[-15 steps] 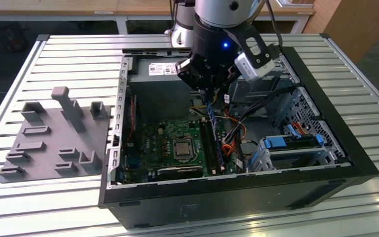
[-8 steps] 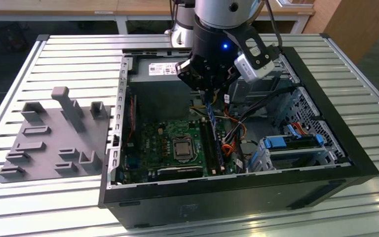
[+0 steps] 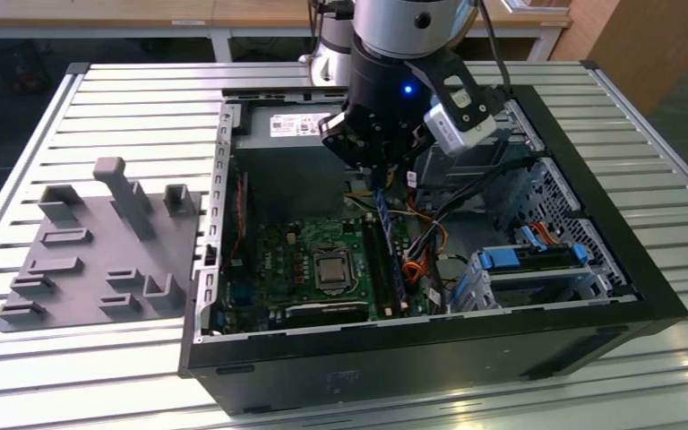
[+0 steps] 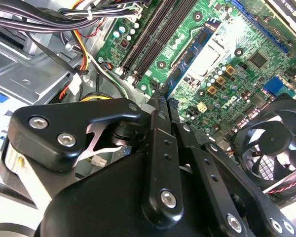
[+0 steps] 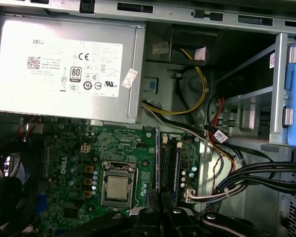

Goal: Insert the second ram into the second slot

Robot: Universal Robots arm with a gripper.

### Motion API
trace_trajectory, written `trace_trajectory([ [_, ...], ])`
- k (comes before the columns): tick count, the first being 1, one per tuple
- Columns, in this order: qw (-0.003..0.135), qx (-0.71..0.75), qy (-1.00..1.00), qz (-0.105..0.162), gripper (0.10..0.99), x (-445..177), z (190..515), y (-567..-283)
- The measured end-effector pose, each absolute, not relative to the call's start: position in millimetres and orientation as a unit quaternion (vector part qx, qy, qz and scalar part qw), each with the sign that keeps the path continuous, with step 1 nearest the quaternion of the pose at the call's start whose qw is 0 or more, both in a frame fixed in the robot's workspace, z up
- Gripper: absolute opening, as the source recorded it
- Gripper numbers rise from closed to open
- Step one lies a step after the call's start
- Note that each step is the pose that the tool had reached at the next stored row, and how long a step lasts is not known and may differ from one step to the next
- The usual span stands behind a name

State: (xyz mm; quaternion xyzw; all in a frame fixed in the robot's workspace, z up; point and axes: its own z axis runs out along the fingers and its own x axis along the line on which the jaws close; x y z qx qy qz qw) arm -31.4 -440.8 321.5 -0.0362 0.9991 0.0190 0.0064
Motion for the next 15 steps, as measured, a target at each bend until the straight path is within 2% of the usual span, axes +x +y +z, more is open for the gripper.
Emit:
trace_trajectory([
  [15, 0.006, -0.036, 0.999, 0.019, 0.133, -31.4, 313.1, -441.2],
])
